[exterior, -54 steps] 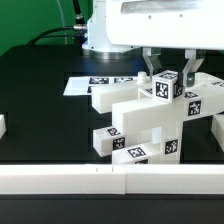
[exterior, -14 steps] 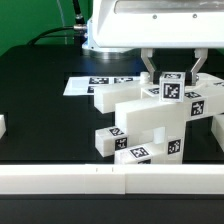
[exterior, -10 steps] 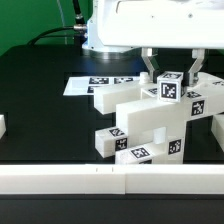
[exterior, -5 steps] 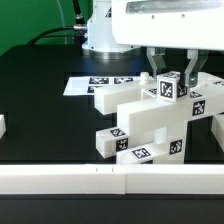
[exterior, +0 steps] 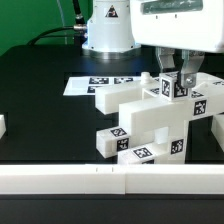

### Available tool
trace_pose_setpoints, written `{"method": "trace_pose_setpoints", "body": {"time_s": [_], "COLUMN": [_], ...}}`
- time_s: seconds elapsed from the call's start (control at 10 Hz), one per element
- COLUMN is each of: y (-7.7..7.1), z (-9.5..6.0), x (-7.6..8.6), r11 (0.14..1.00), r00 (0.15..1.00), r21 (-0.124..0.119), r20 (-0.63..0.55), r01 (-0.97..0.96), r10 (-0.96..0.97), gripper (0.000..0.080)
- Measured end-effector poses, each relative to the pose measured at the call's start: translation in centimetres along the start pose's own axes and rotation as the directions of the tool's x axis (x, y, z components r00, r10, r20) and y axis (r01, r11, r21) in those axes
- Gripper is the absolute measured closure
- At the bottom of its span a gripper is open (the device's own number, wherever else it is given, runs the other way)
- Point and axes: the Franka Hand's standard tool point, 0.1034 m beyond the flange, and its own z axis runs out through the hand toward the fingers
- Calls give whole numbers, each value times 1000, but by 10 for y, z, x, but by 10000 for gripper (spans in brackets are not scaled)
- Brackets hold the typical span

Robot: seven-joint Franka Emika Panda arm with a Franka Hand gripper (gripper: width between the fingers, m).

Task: Assemble chair

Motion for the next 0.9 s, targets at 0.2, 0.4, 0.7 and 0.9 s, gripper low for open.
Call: {"method": "trace_pose_setpoints", "body": {"time_s": [0.2,0.4,0.7,0.9], "y": [-1,-1,0,0], "z": [0,0,1,2], "x": [-2,-5,-2,-1], "r11": [990,966,984,999], "r00": [990,966,984,999], "r21": [3,4,4,6], "r20": [11,23,21,19], "r01": [-139,-259,-176,-33], "r10": [139,259,175,32], "gripper": [511,511,182,155]}}
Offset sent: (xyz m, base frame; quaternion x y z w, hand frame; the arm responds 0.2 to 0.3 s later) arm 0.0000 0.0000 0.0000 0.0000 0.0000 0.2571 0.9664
